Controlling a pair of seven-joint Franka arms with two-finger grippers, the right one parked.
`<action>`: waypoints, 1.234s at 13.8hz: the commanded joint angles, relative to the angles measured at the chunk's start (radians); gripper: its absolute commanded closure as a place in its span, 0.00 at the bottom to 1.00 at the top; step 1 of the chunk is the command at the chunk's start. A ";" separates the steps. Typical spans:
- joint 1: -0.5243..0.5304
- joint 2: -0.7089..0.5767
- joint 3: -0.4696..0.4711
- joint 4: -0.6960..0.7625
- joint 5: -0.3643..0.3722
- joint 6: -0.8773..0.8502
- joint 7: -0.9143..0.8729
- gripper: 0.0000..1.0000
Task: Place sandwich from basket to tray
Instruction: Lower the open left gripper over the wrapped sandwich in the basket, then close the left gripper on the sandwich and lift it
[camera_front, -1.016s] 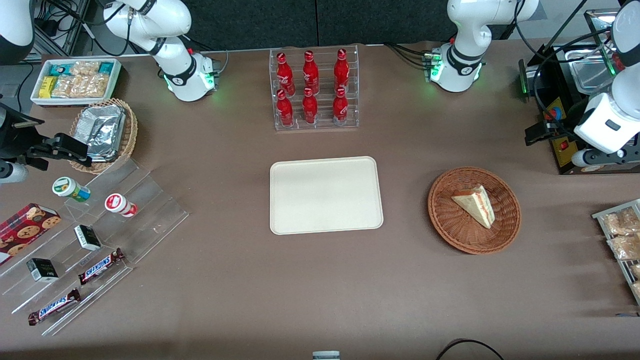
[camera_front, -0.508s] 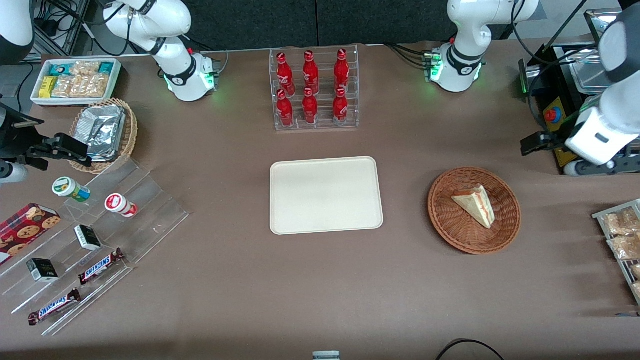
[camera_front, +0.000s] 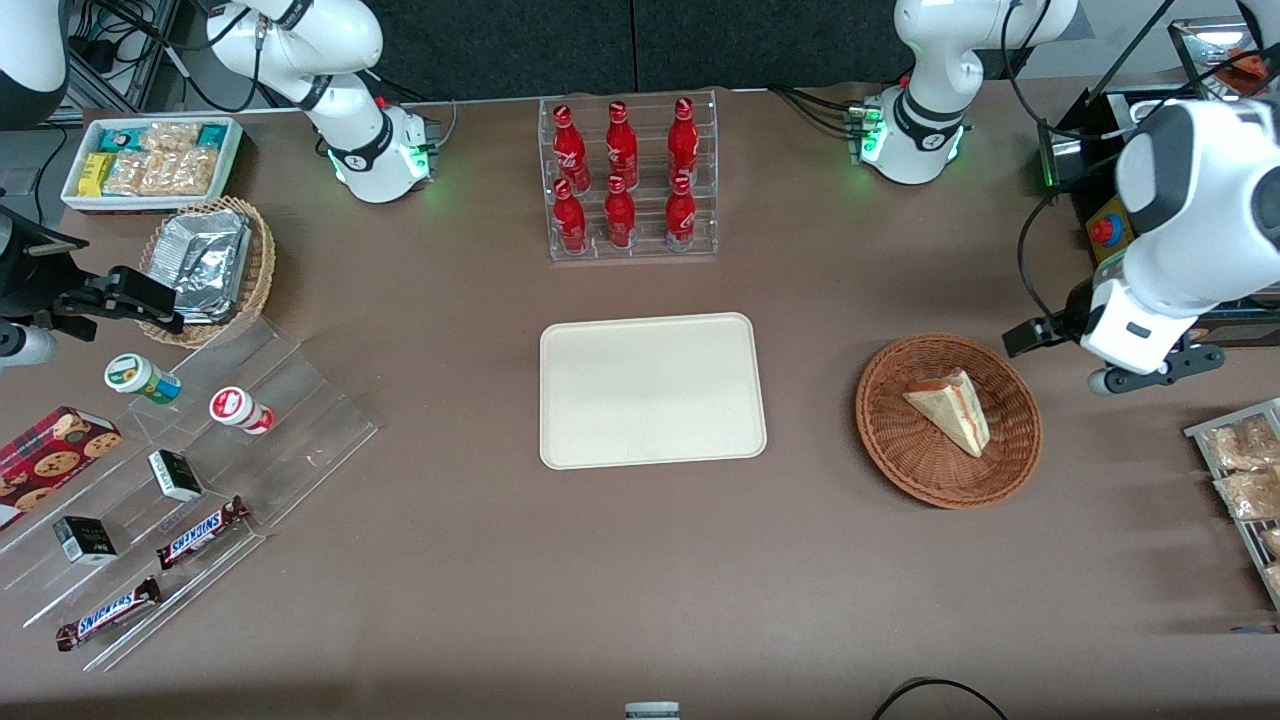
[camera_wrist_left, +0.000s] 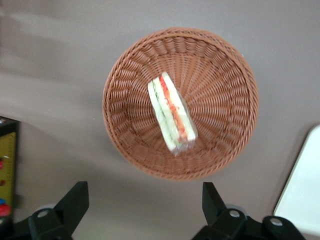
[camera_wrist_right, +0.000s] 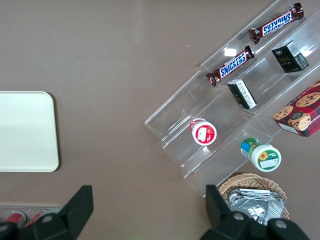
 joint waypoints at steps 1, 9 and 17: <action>-0.007 -0.012 -0.001 -0.108 0.015 0.137 -0.127 0.00; -0.013 0.118 -0.063 -0.186 0.011 0.421 -0.449 0.00; -0.004 0.212 -0.062 -0.188 0.018 0.462 -0.453 0.00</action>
